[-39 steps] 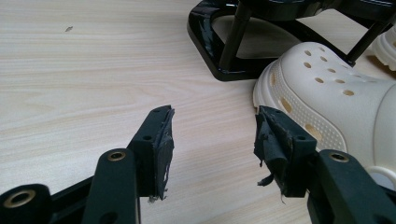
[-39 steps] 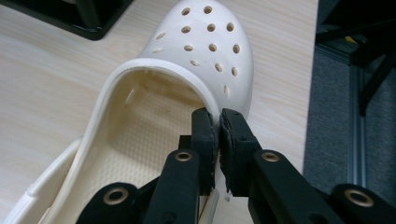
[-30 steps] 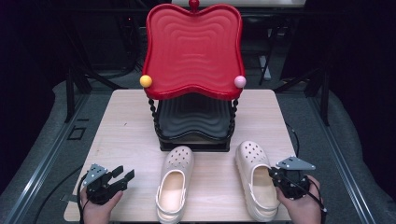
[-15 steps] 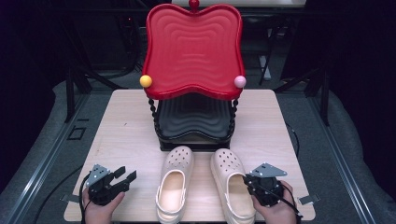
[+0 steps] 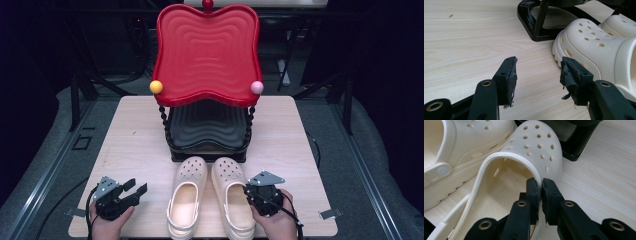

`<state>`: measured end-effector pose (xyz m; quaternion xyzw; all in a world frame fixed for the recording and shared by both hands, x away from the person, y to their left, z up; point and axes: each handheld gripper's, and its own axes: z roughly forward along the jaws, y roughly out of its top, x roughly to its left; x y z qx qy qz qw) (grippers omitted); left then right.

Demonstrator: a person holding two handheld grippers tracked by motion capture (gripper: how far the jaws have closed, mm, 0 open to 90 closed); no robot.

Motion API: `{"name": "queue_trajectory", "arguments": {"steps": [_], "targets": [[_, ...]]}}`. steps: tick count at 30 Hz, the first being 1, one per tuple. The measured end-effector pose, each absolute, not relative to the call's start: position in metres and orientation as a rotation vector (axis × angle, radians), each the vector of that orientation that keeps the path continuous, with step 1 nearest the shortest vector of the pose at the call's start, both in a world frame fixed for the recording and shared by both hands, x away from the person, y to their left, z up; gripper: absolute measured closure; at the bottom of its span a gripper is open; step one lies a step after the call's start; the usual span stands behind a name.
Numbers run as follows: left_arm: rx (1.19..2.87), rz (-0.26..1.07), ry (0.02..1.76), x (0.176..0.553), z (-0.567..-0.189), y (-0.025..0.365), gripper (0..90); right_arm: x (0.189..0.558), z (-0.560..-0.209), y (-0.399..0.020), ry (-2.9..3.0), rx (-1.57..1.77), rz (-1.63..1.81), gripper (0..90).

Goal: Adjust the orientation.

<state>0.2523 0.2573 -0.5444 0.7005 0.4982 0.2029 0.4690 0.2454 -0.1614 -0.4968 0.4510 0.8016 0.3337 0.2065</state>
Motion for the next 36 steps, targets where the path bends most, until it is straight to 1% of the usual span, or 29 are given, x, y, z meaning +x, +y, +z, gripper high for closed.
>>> {"name": "queue_trajectory", "arguments": {"steps": [12,19,27,31,34,36], "targets": [[1.728,0.486,1.184,0.248,-0.541,0.25,47.3,0.251,-0.504,-0.143,2.219,1.298,0.916,83.2],[1.738,0.475,1.144,0.244,-0.538,0.242,47.2,0.253,-0.504,-0.142,2.241,1.345,0.94,82.5],[1.765,0.421,1.031,0.237,-0.53,0.22,47.4,0.256,-0.507,-0.14,2.246,1.368,1.043,82.3],[1.814,0.368,0.979,0.238,-0.533,0.2,47.2,0.255,-0.51,-0.144,2.249,1.361,1.063,78.6],[1.853,0.362,0.983,0.239,-0.535,0.189,48.3,0.254,-0.515,-0.146,2.215,1.341,1.08,70.5],[1.87,0.366,0.997,0.241,-0.537,0.184,50.5,0.253,-0.517,-0.145,2.201,1.334,1.079,69.2]]}}
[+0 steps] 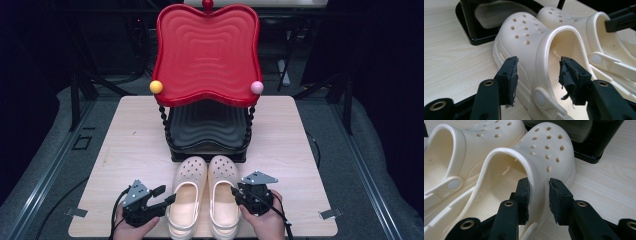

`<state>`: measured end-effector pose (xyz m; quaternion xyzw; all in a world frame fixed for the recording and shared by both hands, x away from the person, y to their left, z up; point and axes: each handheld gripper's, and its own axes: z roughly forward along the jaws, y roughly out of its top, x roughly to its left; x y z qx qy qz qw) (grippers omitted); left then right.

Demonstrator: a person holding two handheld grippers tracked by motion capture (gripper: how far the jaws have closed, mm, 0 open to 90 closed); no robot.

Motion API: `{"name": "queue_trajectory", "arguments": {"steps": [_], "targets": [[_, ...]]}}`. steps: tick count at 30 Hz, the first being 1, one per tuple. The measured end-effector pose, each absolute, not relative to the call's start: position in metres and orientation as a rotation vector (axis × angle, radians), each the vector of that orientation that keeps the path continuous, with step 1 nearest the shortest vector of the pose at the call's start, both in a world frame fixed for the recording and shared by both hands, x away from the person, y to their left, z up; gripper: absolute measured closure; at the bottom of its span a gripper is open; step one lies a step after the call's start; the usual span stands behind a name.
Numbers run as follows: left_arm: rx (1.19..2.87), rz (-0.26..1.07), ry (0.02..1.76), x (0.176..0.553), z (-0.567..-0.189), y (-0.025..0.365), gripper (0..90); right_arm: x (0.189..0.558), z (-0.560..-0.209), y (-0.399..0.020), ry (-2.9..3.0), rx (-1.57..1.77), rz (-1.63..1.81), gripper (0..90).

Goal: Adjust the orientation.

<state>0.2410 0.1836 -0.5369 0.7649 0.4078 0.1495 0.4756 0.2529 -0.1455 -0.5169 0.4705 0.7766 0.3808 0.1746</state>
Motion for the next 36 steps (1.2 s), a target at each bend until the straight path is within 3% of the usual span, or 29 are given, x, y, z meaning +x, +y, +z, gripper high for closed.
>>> {"name": "queue_trajectory", "arguments": {"steps": [5,8,11,25,36], "targets": [[1.918,0.335,1.01,0.245,-0.544,0.172,63.3,0.251,-0.522,-0.143,2.24,1.31,1.041,71.4],[1.93,0.392,1.016,0.243,-0.543,0.167,71.3,0.25,-0.521,-0.141,2.238,1.29,1.033,74.5],[1.911,0.354,1.038,0.244,-0.542,0.167,72.4,0.252,-0.52,-0.143,2.236,1.264,1.089,76.2],[1.865,0.352,1.073,0.245,-0.544,0.157,68.8,0.253,-0.527,-0.146,2.188,1.275,1.139,72.9],[1.89,0.401,1.031,0.248,-0.542,0.156,55.8,0.248,-0.529,-0.147,2.177,1.178,1.106,55.6]]}}
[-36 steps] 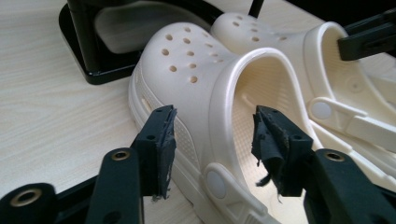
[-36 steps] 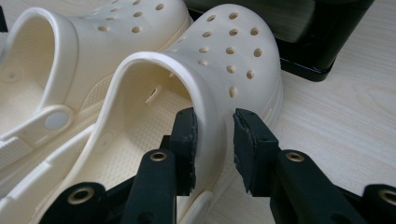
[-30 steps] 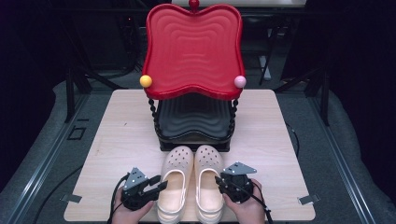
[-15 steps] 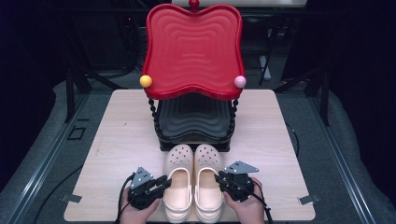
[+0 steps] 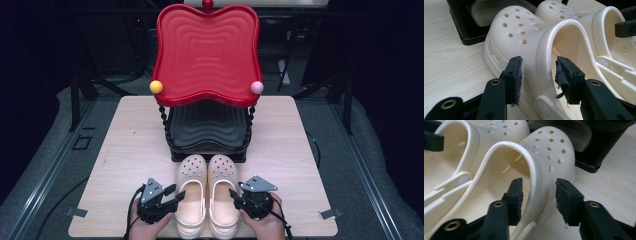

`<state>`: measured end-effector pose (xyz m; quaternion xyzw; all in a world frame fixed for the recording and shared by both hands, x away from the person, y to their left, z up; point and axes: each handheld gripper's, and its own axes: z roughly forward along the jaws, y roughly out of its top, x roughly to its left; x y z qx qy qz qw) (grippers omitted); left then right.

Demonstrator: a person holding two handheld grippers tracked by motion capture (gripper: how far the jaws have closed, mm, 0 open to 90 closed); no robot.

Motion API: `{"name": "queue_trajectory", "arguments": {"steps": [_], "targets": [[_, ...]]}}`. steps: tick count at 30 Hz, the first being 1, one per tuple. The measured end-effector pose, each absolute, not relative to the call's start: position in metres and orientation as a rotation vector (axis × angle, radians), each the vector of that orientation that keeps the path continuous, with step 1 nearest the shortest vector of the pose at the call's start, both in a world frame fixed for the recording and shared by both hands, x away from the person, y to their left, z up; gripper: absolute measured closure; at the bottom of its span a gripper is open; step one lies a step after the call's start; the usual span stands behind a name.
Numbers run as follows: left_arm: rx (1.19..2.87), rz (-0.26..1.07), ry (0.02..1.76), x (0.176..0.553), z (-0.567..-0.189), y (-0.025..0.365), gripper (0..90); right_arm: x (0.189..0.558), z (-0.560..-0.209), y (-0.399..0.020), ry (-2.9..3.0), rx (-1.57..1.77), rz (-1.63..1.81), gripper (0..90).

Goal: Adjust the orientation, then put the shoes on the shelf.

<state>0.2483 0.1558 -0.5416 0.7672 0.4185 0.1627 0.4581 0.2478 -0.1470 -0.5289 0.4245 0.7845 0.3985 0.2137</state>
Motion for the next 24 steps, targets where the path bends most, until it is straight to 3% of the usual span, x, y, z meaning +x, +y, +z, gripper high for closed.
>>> {"name": "queue_trajectory", "arguments": {"steps": [9,13,18,24], "targets": [[1.93,0.436,1.04,0.25,-0.535,0.153,54.8,0.248,-0.523,-0.147,2.258,1.158,1.105,49.4],[1.946,0.438,1.068,0.252,-0.536,0.15,44.1,0.248,-0.522,-0.147,2.26,1.192,1.11,49.3],[1.956,0.437,1.027,0.252,-0.535,0.145,35.9,0.246,-0.518,-0.148,2.202,1.177,1.116,35.4],[1.975,0.437,1.008,0.255,-0.533,0.141,37.5,0.246,-0.523,-0.143,2.224,1.16,1.043,38.3]]}}
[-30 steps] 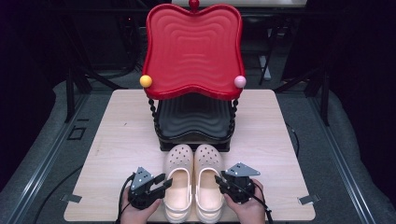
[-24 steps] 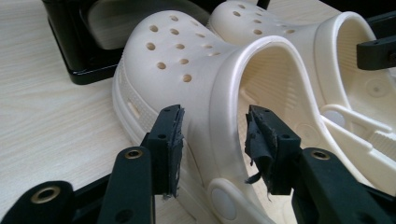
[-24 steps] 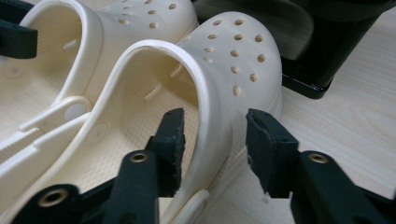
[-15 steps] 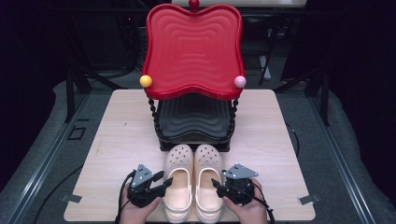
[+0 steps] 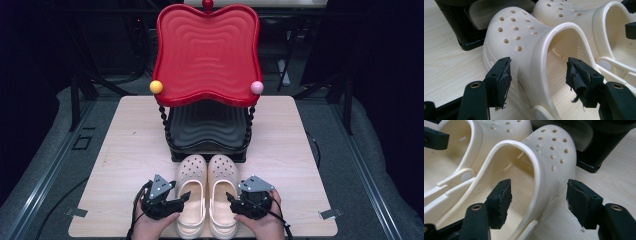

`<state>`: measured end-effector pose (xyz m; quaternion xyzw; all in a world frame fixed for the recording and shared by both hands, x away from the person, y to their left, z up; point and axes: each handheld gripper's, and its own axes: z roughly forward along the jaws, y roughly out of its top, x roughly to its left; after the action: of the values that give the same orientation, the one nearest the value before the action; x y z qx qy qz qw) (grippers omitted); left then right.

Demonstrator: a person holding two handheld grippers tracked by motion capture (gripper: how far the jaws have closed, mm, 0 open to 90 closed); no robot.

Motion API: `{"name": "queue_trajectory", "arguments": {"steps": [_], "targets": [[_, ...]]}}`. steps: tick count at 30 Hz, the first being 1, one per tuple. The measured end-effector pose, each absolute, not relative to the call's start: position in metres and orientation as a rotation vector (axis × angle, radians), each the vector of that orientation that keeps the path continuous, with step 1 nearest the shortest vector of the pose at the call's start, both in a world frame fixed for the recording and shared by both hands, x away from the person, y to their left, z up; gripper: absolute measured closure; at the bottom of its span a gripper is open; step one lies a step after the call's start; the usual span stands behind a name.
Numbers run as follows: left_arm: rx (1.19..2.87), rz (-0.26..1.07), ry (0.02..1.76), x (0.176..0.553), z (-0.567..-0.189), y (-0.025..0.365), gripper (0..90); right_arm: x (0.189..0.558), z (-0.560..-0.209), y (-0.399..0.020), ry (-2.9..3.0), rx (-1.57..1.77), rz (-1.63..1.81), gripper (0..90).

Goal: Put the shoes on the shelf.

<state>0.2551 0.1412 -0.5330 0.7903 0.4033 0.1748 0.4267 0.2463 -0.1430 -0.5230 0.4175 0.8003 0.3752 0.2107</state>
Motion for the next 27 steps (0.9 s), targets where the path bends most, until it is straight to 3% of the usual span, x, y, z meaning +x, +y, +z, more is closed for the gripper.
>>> {"name": "queue_trajectory", "arguments": {"steps": [6,11,22,27], "targets": [[1.959,0.454,0.988,0.256,-0.533,0.139,49.4,0.249,-0.528,-0.14,2.221,1.142,1.046,50.3],[1.955,0.525,1.001,0.255,-0.533,0.139,52.2,0.248,-0.529,-0.14,2.21,1.105,1.072,61.2],[1.941,0.55,0.97,0.252,-0.535,0.136,60.0,0.247,-0.535,-0.141,2.171,1.096,1.09,57.8],[1.944,0.56,0.998,0.253,-0.536,0.138,65.7,0.249,-0.537,-0.137,2.152,1.122,1.06,61.9]]}}
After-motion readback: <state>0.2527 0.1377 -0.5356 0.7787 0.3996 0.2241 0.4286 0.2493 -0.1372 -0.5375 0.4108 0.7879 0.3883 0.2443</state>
